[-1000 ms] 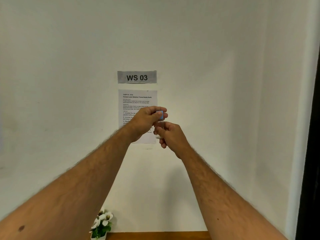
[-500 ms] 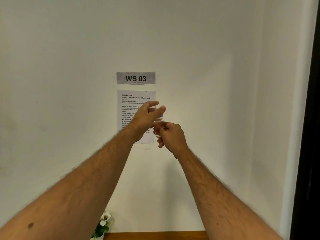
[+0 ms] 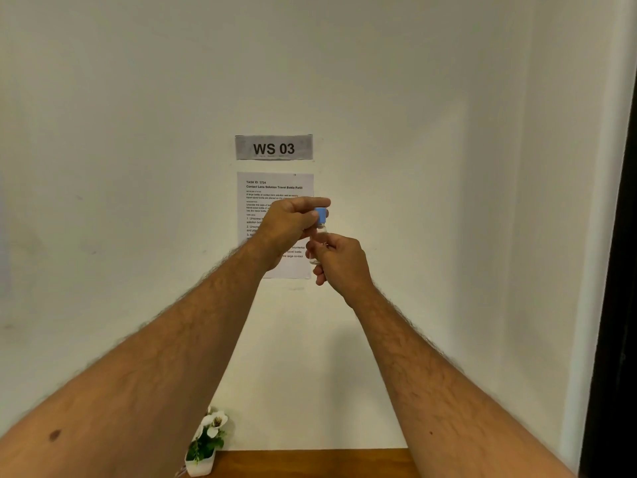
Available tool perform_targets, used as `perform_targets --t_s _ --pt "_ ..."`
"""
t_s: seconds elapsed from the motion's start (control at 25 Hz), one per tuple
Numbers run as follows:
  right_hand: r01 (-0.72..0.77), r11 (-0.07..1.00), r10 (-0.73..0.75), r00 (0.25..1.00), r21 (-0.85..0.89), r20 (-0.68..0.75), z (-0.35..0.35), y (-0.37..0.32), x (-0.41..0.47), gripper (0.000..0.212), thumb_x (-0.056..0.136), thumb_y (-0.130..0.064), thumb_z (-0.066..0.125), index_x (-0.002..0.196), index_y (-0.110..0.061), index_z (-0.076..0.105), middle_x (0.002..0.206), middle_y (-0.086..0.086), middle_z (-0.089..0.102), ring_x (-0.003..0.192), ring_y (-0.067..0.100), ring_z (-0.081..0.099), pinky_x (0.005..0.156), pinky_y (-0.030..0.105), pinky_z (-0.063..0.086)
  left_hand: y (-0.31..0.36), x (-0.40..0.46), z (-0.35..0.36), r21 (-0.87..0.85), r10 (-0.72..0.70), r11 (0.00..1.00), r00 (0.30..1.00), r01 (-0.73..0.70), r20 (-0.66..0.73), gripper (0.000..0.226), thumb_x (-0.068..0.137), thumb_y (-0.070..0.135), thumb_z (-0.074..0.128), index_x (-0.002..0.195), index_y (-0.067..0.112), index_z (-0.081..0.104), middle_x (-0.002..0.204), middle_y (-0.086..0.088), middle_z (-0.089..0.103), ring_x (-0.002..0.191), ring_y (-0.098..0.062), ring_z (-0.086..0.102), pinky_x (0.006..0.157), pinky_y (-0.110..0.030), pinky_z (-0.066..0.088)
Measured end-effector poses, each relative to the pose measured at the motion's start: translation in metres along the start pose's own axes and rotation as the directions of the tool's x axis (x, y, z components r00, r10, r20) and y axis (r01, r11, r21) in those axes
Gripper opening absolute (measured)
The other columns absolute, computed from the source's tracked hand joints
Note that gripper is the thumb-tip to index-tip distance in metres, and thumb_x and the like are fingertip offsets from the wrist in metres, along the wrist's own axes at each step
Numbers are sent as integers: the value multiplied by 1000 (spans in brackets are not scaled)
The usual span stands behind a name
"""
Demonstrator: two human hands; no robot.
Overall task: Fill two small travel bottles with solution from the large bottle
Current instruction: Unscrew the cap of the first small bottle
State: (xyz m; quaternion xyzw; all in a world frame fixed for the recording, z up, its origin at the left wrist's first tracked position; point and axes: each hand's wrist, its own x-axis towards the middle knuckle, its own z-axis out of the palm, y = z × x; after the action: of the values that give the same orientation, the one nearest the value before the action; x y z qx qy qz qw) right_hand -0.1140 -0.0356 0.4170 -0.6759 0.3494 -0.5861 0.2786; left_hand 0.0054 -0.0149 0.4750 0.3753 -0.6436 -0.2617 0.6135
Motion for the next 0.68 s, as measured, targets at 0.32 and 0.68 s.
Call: perform_targets --t_s 0.32,0.68 --pt "7 999 -7 1000 -47 -8 -10 4 2 20 98 -23 60 109 -10 72 91 7 73 56 13 62 54 24 58 1 4 5 42 -12 999 999 10 51 31 96 0 58 115 20 72 121 -3 68 104 -20 69 90 -31 59" --pt "-19 999 18 1000 -43 -16 -19 8 3 19 97 -20 61 107 -9 73 87 6 72 56 16 61 55 30 59 -1 9 13 81 -44 996 996 38 72 30 97 4 59 122 16 69 117 -4 67 103 -20 69 81 -24 59"
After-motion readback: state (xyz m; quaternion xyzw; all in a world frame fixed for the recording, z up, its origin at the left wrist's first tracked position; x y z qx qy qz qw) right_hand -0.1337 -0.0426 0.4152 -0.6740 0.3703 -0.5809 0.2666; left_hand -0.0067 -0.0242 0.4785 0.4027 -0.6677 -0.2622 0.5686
